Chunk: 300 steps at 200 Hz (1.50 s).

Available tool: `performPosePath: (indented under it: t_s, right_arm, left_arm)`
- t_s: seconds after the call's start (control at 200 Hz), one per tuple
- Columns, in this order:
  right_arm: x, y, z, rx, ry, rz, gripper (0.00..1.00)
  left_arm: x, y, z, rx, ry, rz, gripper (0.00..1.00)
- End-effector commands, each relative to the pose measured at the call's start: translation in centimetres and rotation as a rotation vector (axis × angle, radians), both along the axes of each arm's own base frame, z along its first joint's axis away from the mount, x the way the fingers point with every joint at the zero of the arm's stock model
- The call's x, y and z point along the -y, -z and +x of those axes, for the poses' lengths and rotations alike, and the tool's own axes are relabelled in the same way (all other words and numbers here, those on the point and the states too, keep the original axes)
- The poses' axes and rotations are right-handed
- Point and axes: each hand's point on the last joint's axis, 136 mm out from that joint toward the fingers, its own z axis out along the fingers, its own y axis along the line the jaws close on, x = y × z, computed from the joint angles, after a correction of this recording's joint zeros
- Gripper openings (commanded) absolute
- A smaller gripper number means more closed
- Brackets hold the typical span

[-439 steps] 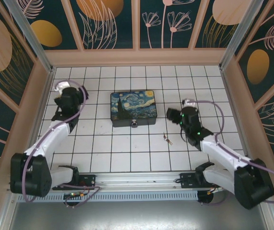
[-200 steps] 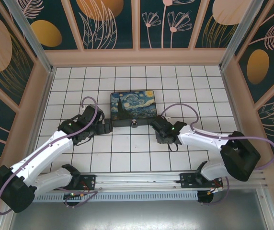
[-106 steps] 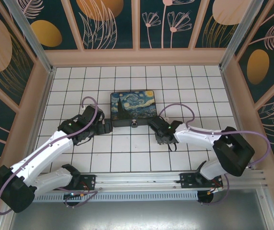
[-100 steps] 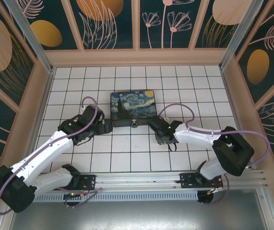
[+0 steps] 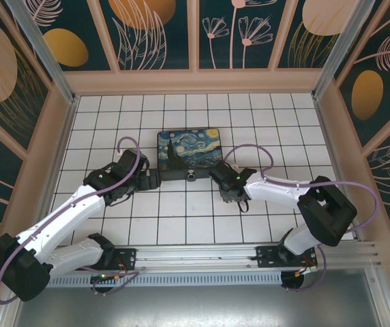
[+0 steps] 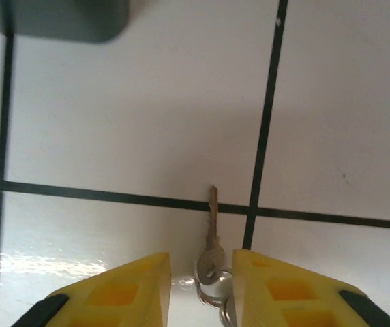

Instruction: Unlock the padlock with the key

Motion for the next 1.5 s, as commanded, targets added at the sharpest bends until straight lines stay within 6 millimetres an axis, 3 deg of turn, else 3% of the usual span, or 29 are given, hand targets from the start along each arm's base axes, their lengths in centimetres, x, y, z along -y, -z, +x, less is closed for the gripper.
performPosePath:
  t_s: [0.0, 0.796, 1.181, 1.371, 1.496]
  right_arm:
    - [0.3, -0.5, 0.7, 0.012, -0.008, -0.048, 0.31]
    - [1.6, 2.4, -0.5, -0.059, -0.002, -0.085, 0.25]
    - [1.7, 2.8, -0.6, -0.076, 0.003, -0.08, 0.17]
    - [1.7, 3.0, -0.9, -0.088, 0.004, -0.07, 0.08]
    - [1.5, 2.2, -0.5, -0.073, 0.001, -0.056, 0.05]
  left_arm:
    - [0.2, 0.1, 0.1, 0.01, 0.02, 0.009, 0.98]
    - [0.0, -0.4, 0.0, 0.027, 0.024, 0.011, 0.98]
    - [-0.1, -0.4, 0.1, 0.033, 0.029, 0.025, 0.98]
    - [-0.1, -0.6, 0.2, 0.04, 0.032, 0.027, 0.98]
    - [1.2, -1.5, 0.4, 0.049, 0.093, -0.012, 0.98]
